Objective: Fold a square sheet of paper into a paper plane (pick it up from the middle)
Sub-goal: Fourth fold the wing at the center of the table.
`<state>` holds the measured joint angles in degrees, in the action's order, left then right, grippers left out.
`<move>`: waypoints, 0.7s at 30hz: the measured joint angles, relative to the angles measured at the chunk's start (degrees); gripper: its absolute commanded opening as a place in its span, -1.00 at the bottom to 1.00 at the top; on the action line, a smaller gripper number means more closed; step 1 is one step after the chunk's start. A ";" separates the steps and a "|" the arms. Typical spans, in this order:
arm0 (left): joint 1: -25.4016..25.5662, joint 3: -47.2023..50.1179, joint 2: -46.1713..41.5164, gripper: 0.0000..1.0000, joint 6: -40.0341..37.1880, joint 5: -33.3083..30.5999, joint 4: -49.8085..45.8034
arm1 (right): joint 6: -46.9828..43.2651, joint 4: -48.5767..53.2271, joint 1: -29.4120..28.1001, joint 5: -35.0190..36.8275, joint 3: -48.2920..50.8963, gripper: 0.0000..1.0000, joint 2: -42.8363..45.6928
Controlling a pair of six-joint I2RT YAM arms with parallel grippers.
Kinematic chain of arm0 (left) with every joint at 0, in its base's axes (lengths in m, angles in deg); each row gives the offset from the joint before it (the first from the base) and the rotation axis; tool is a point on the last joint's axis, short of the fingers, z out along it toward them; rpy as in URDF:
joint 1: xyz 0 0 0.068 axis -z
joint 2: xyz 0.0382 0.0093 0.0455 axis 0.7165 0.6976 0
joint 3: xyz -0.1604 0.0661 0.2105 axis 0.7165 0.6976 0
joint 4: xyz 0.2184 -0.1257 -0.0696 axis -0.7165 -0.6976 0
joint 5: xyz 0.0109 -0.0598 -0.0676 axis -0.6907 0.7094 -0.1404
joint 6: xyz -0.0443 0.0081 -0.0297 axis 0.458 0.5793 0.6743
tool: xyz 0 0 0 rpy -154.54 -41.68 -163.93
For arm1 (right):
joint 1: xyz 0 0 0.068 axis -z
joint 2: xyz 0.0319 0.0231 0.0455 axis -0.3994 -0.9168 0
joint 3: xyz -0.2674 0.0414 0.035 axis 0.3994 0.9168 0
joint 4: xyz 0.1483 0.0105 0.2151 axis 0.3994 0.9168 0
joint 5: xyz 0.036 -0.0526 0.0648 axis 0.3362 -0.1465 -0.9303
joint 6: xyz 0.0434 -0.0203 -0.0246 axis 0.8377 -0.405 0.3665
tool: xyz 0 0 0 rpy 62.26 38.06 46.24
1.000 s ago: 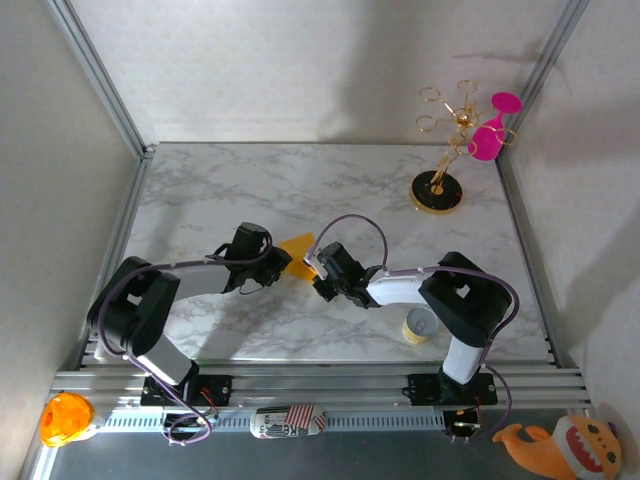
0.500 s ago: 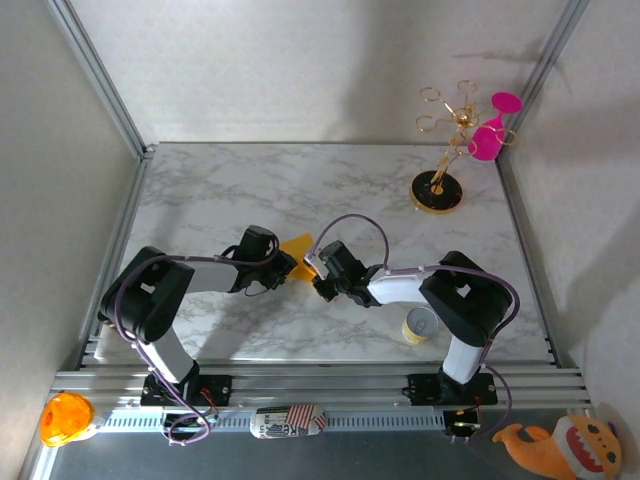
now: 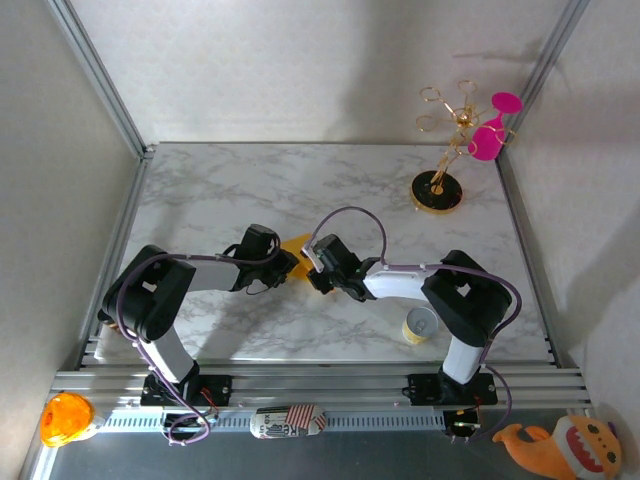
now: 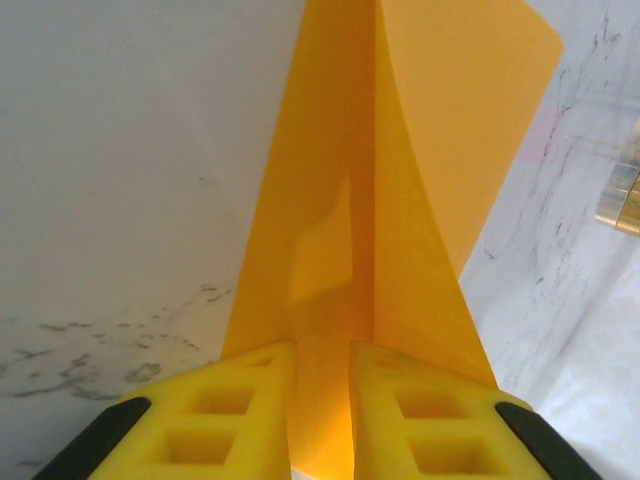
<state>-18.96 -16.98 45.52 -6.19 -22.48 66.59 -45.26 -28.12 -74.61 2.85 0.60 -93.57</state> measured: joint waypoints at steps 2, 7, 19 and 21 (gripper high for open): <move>0.02 -0.20 0.00 -0.52 0.00 0.00 -0.11 | 0.81 1.20 -0.37 0.81 -0.70 -0.49 -0.35; 0.11 -0.42 0.00 -0.51 -0.04 -0.17 -0.39 | 2.14 3.39 -0.81 1.57 -1.03 -0.48 -1.31; 0.11 -0.52 0.00 -0.50 -0.04 -0.17 -0.61 | 3.45 5.18 -1.01 2.45 -1.77 -0.46 -2.21; 0.11 -0.55 0.00 -0.48 -0.04 -0.17 -0.63 | 3.74 5.35 -1.01 2.73 -1.81 -0.41 -2.21</move>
<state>-18.85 -17.53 45.52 -6.24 -22.65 65.96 -41.52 -22.76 -75.61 5.58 -1.21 -95.77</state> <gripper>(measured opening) 0.249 0.277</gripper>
